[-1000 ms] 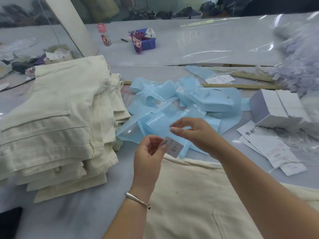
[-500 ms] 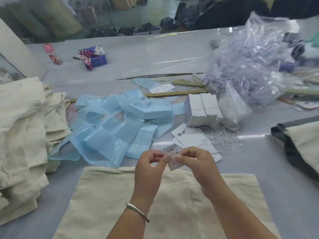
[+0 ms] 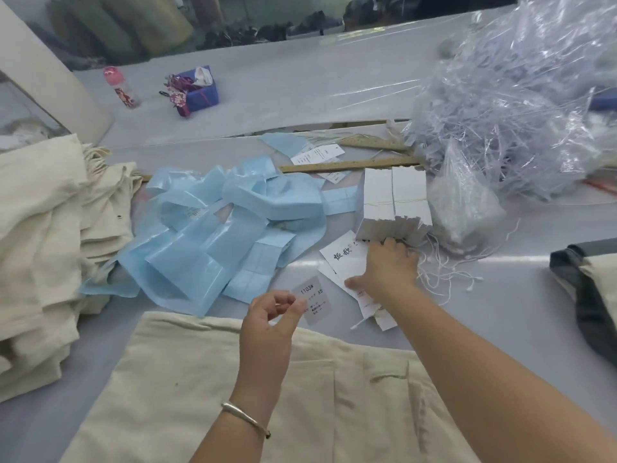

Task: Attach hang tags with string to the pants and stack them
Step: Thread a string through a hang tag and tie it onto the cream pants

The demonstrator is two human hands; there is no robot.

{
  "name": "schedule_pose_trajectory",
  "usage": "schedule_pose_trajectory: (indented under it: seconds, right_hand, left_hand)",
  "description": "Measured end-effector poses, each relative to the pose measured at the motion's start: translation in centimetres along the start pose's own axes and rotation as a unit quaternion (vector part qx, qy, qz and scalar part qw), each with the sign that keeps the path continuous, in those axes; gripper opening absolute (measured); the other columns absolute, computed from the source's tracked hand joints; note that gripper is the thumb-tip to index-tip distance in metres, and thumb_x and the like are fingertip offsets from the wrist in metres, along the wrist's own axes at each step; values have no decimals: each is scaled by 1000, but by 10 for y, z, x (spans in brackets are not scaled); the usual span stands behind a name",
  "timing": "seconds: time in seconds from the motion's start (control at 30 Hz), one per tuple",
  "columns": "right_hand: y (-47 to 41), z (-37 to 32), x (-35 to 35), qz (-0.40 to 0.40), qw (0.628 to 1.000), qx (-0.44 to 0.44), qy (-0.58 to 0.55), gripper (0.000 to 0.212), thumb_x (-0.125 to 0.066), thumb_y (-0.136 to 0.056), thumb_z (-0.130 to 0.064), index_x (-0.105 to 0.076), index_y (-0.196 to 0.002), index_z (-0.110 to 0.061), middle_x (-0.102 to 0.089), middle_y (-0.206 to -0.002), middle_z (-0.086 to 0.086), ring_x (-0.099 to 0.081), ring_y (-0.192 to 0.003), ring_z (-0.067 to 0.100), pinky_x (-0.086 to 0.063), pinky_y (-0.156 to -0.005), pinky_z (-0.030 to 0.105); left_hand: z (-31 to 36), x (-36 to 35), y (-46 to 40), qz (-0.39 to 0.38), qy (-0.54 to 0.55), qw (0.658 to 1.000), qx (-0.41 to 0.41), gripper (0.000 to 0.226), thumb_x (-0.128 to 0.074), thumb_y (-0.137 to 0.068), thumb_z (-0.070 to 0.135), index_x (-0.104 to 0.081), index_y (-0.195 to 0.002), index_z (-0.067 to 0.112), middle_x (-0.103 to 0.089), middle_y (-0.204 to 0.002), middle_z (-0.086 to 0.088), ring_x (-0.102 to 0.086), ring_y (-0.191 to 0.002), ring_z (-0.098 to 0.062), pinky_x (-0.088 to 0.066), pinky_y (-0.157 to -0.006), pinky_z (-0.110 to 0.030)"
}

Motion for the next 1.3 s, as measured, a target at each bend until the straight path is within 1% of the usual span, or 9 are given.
schedule_pose_trajectory:
  seconds: [0.2,0.37,0.6,0.8,1.0,1.07,1.13,1.23,1.3]
  right_hand:
    - [-5,1,-9,14,999,-30,29,82,-72,-66,-64,-43,-127,-17,-48,-130,8,-44,-123,28,-34,-96,42]
    - [6,3,-14,17,994,-16,-106,70,-76,-75,-46,-39,-127,-15,-46,-127,8,-52,-115,27,-42,-83,37]
    - [19,-7,-5,107,993,37,31,55,-62,-84,-55,-48,-123,-20,-39,-131,5,-34,-122,25,-32,-94,37]
    - [1,-1,-17,-11,999,-32,-42,63,-71,-80,-41,-43,-127,-11,-48,-131,8,-40,-126,27,-33,-98,41]
    - [6,-8,-6,28,994,-18,-108,24,-58,-85,-14,-50,-108,-12,-59,-112,7,-55,-106,29,-40,-81,35]
    - [11,-3,-4,33,981,-16,-193,5,-52,-87,-11,-50,-87,-15,-58,-93,7,-52,-85,29,-37,-67,32]
    - [16,3,1,34,956,-24,-290,20,-54,-84,-11,-43,-69,-16,-50,-71,3,-46,-71,27,-31,-55,30]
    - [38,1,31,87,895,5,-437,18,-67,-83,-15,-59,-66,-14,-60,-66,-2,-53,-65,19,-41,-60,30]
    - [61,-5,52,121,846,38,-518,19,-72,-81,-15,-65,-65,-20,-65,-64,-6,-57,-62,12,-45,-63,28]
  left_hand:
    - [-10,-3,5,6,-19,1000,7,12,-76,-81,14,-68,-78,23,-66,-104,-13,-62,-78,-4,-45,-72,-11]
    - [-4,3,8,14,-33,999,-9,21,-76,-80,16,-69,-73,34,-65,-103,-9,-61,-73,1,-45,-72,-15]
    - [3,19,20,27,-36,999,-19,21,-76,-81,18,-69,-73,37,-66,-103,-6,-63,-76,-1,-45,-74,-20]
    - [0,34,29,38,-33,999,-15,13,-75,-81,19,-70,-74,29,-68,-100,-7,-63,-78,-2,-45,-68,-10]
    - [-1,45,33,49,-32,998,-15,15,-75,-82,19,-69,-74,31,-68,-98,-5,-64,-81,-6,-47,-65,-9]
    - [-2,46,34,44,-22,999,-12,16,-74,-82,19,-69,-73,30,-68,-99,-6,-64,-82,-7,-47,-65,-9]
    - [-1,44,35,28,-16,999,-12,17,-73,-84,20,-69,-78,35,-68,-98,-2,-61,-76,-2,-46,-65,-11]
    - [8,39,36,-9,11,1000,-27,34,-69,-87,19,-64,-105,47,-68,-97,7,-66,-79,-4,-49,-70,-17]
    - [15,35,35,-41,18,998,-44,56,-68,-89,18,-46,-128,53,-71,-91,8,-69,-82,-9,-50,-72,-17]
Point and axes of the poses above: each hand's wrist, its own y-axis away from the middle knuckle, its own x-axis out of the back of the hand, z = x × y, the point moved 10 cm from there along -y, towards the middle knuckle
